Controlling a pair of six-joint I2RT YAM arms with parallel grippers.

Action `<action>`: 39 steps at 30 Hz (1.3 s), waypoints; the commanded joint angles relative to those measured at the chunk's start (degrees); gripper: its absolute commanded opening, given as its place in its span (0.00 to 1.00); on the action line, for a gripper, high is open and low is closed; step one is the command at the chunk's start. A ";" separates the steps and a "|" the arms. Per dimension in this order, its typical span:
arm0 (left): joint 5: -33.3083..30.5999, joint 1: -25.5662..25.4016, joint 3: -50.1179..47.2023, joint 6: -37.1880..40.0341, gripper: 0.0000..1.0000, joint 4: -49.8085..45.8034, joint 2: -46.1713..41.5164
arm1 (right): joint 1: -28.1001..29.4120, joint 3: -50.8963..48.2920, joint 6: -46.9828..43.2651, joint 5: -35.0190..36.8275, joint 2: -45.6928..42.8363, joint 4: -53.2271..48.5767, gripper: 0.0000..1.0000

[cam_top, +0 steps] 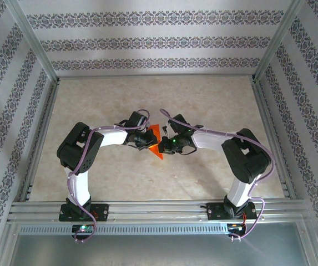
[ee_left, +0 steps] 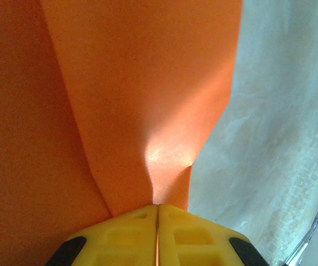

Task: Fold a paper plane with a square sheet of paper (pick it up from the middle)
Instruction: Fourth fold the wing at the center of the table.

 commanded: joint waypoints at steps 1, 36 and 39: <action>-3.08 0.52 -1.17 0.18 0.09 -4.14 1.84 | -0.20 0.55 -0.78 2.24 2.35 -0.04 0.06; -3.39 6.24 4.33 12.53 0.10 -5.85 3.29 | 0.37 -0.16 -7.11 8.15 5.99 -9.34 0.06; -2.72 6.25 3.81 12.19 0.10 -5.97 3.74 | 0.03 1.00 -5.80 4.03 3.24 -5.72 0.07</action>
